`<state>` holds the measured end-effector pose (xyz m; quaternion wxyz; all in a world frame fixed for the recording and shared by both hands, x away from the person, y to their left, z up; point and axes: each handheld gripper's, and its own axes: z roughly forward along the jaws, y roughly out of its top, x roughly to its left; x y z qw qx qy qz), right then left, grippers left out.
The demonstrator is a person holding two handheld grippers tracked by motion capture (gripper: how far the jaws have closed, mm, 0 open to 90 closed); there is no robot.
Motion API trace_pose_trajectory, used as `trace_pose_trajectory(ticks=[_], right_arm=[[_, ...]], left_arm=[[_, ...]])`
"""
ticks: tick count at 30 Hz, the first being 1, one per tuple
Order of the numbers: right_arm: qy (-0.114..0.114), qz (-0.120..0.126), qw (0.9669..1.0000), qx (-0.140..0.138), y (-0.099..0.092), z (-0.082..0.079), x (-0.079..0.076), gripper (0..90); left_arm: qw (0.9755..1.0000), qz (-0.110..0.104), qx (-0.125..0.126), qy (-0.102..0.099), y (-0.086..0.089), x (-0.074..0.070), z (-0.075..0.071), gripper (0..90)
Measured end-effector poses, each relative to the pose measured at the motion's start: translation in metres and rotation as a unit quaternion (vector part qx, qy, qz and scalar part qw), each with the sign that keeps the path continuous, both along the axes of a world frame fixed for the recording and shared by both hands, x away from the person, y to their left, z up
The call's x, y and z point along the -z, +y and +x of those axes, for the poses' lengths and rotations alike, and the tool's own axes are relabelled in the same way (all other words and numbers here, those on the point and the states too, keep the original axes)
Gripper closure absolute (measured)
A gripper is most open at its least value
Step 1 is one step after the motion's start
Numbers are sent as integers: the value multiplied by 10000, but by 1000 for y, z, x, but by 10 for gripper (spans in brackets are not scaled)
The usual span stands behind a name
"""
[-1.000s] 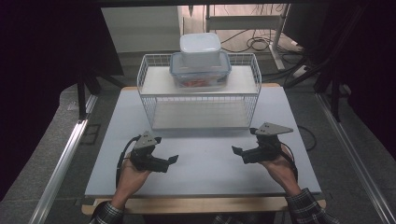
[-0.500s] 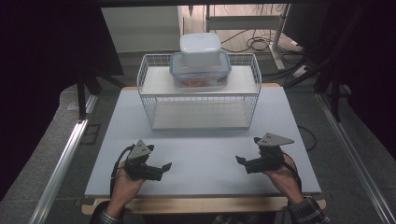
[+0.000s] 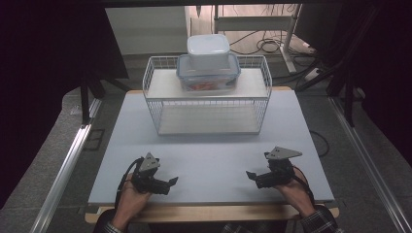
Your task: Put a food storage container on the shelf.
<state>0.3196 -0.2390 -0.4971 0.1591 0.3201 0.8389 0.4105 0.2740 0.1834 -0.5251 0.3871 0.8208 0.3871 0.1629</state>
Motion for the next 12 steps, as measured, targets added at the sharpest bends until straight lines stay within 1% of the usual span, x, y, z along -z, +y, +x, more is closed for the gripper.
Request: trace_pose_trajectory(ticks=[2, 4, 8, 12], right_arm=[[69, -84, 9999, -20, 1, 0, 4, 0], [116, -124, 9999, -30, 2, 1, 5, 0], [132, -98, 9999, -28, 1, 1, 5, 0], [184, -124, 9997, -51, 1, 1, 5, 0]], left_arm=[[9999, 76, -10, 93, 0, 3, 1, 13], [9999, 79, -21, 147, 1, 5, 2, 13], [9998, 9, -43, 192, 3, 6, 3, 13], [9996, -129, -51, 245, 4, 6, 5, 7]])
